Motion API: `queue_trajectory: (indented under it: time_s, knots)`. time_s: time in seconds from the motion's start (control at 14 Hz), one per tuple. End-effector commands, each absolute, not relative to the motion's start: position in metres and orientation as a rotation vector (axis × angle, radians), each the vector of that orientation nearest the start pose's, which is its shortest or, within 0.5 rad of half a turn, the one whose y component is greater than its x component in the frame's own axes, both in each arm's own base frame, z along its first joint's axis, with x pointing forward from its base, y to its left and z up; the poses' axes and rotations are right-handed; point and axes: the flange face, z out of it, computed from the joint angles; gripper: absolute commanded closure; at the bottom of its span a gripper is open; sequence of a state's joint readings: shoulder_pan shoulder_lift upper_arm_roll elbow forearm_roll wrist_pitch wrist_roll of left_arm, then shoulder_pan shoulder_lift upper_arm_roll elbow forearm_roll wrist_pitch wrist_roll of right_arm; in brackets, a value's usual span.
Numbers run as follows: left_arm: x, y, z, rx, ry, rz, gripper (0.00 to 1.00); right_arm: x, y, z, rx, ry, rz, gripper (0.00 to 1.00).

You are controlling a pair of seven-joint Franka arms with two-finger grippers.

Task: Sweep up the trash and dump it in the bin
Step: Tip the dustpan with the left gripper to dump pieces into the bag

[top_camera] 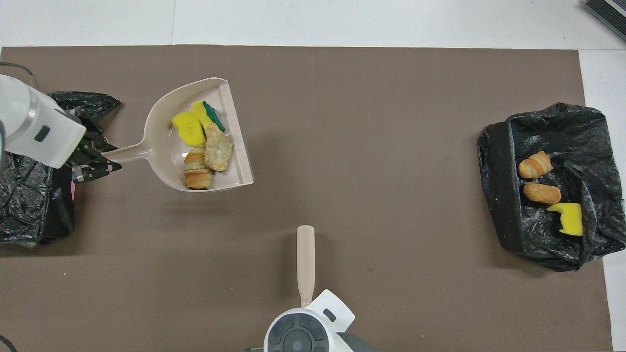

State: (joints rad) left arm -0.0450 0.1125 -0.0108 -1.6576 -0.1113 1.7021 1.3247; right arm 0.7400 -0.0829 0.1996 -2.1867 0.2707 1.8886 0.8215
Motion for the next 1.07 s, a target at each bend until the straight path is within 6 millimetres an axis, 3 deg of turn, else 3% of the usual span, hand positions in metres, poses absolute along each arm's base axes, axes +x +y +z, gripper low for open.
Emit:
queue_trajectory:
  time_s: [0.0, 0.21, 0.57, 0.93, 1.0]
  knots:
    - [0.592, 0.010, 0.538, -2.488, 2.151, -0.035, 1.00, 0.256, 0.405, 0.387, -3.101, 0.017, 0.513, 1.00]
    - [0.588, 0.069, 0.537, -2.430, 2.208, -0.063, 1.00, 0.246, 0.399, 0.370, -3.114, 0.017, 0.513, 1.00]
    - [0.575, 0.155, 0.546, -2.300, 2.259, -0.033, 1.00, 0.236, 0.406, 0.369, -3.118, 0.027, 0.502, 1.00]
    - [0.561, 0.242, 0.554, -2.174, 2.148, 0.119, 1.00, 0.229, 0.407, 0.360, -3.126, 0.016, 0.511, 1.00]
    - [0.558, 0.259, 0.558, -2.159, 2.100, 0.149, 1.00, 0.228, 0.406, 0.361, -3.126, 0.015, 0.511, 0.94]
